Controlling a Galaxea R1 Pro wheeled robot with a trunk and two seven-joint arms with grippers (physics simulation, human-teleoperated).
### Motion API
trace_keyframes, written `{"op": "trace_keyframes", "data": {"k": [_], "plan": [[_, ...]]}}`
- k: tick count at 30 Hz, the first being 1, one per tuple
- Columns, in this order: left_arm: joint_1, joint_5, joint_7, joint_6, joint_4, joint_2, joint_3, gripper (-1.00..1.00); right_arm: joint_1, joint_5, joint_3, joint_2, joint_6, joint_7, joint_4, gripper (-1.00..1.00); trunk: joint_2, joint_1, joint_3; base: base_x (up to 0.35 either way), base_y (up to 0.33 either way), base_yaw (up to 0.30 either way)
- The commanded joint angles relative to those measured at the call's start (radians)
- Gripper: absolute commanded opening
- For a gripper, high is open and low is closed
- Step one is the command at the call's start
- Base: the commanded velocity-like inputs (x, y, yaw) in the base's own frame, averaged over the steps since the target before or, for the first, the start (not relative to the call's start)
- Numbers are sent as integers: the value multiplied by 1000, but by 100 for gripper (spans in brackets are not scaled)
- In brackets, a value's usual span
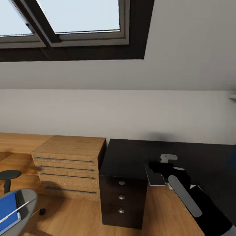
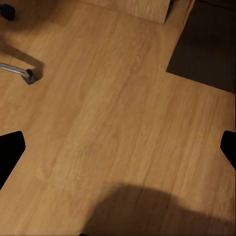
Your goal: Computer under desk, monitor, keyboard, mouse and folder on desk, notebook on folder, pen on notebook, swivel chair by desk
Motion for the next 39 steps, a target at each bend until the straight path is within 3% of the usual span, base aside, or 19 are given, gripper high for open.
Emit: {"op": "trace_keyframes", "data": {"k": [1,5,8,9,10,11,12,14,15,16,25,34,38,39], "plan": [[-1,10,7,-5,-1,1,-6,100,-1,-14,-26,-10,15,28,10,-100,-1,0,0,0,-68,-257],[0,11,7,-5,-1,1,-6,100,-1,-7,-98,-29,71,124,56,-100,-1,0,3,0,-32,-257],[0,11,7,-5,0,1,-6,100,-3,4,-137,-93,93,201,133,-100,-1,0,6,0,-6,-257],[-1,11,7,-5,-1,1,-6,100,-3,32,-147,-134,93,290,235,-100,-1,0,7,0,-1,-257],[-1,11,8,-5,-1,0,-6,100,-4,77,-147,-141,91,314,280,-100,-1,0,8,0,0,-257],[-1,11,7,-5,-1,0,-7,100,-4,119,-147,-144,90,329,305,-100,-1,0,9,0,0,-257],[-1,11,7,-5,-1,0,-7,100,-4,186,-147,-145,84,365,335,-100,-1,0,9,0,0,-257],[-1,11,7,-5,-1,0,-8,100,-5,242,-148,-146,76,419,355,-100,-1,0,11,0,0,-257],[-1,11,7,-5,-1,-1,-8,100,-6,290,-148,-146,69,483,368,-100,-1,0,12,0,0,-257],[-1,10,7,-5,-1,-1,-9,100,-6,305,-149,-146,67,500,371,-100,-1,0,13,0,0,-257],[0,9,8,-8,-1,-1,-40,100,-6,332,-158,-146,64,528,377,-100,-1,0,21,10,-18,-257],[-1,9,9,-8,-1,-1,-47,100,-6,334,-164,-148,64,524,377,-100,-1,0,29,110,-254,-257],[-1,10,9,-8,-1,0,-47,100,-6,429,-163,-145,64,510,385,-100,-1,0,32,101,-110,-210],[0,10,9,-8,-1,0,-47,100,-6,433,-163,-144,64,509,385,-100,-1,0,32,15,-16,-55]]}}
